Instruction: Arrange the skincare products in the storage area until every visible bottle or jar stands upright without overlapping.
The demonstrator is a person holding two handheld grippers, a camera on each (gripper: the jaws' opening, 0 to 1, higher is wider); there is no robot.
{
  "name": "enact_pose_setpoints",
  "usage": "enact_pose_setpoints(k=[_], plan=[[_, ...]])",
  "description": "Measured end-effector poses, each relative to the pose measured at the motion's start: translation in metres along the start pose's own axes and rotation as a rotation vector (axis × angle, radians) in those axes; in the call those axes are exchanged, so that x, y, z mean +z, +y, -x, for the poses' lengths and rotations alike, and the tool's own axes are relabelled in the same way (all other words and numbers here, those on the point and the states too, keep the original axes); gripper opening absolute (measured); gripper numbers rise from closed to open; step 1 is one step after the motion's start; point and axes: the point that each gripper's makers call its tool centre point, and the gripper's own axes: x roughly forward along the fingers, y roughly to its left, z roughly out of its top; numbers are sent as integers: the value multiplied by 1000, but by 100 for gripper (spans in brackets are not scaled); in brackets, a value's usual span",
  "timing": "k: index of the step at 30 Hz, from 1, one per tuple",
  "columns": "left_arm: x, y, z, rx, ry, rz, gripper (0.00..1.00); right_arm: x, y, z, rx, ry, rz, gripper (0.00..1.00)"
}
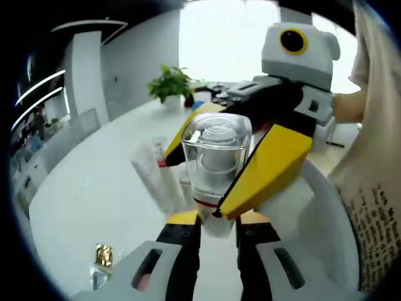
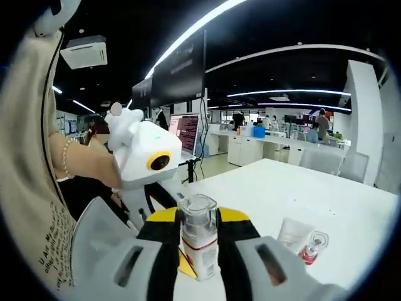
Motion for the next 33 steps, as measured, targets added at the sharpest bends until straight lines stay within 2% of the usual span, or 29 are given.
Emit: enact_pose_setpoints(k=[7,10,16,24,33], plan=[[-20,7,-31,-16,69,8,17,-34,-14,-4,-18,61,-23,22],[-31,13,-43,-18,106,-12,17,-49,-21,-6,-18,85,-25,22],[-51,22,-65,18,143,-14,18,-79,-30,-11,-13,142,-31,22],[-65,28,-81,37,154,-21,18,-102,-37,-16,-2,182,-49,22],[-77,34,-94,45,161,-16,18,-118,-42,-21,24,210,-55,23]])
